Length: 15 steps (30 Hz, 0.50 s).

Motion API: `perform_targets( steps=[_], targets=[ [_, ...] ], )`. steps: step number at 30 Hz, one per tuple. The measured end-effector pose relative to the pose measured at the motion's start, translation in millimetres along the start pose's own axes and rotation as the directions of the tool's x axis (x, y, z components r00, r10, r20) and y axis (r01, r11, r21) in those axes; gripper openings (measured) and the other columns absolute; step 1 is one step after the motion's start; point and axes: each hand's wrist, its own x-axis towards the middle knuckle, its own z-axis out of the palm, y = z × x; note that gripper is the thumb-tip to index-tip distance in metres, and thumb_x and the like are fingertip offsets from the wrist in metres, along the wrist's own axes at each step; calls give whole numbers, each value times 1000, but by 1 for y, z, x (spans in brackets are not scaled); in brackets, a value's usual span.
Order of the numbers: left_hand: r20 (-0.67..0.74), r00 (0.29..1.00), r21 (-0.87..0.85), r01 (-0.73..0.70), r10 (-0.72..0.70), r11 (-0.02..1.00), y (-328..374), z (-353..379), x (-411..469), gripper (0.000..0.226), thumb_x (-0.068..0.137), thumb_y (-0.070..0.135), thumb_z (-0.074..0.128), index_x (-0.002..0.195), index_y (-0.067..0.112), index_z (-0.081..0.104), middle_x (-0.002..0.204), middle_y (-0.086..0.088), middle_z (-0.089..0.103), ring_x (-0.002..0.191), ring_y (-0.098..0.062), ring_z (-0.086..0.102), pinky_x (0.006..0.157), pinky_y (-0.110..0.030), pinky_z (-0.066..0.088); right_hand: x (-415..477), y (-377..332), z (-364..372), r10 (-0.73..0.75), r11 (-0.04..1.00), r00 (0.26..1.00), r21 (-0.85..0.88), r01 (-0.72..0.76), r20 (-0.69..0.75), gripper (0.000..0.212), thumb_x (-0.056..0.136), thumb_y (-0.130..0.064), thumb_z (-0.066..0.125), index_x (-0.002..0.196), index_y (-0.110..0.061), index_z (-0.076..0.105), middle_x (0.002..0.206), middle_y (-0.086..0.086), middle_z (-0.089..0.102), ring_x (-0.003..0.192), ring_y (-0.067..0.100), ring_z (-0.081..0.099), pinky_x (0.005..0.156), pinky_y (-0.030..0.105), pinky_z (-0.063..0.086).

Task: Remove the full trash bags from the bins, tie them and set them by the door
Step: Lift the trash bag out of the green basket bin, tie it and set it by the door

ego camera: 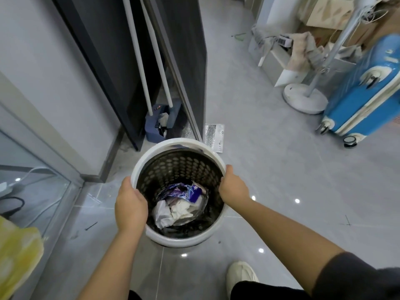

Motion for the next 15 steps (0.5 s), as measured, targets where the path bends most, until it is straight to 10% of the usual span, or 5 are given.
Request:
perform_targets(
  steps=[8,15],
  targets=[
    [-71,974,-30,-218,216,975,52,-14,-4,42,90,7,42,131,16,44,111,-12,57,93,-33,57,71,-39,44,-5,27,-22,52,993,993,106,-41,-104,29,98,-24,31,127,-17,31,83,5,57,74,29,55,64,36,43],
    [168,929,-86,-321,331,943,125,21,-15,37,96,16,39,132,18,47,105,-5,56,85,-16,48,70,-32,39,-6,94,-52,343,926,928,217,-308,-147,31,97,-30,32,126,-18,32,90,11,59,81,33,58,75,43,48]
  ],
)
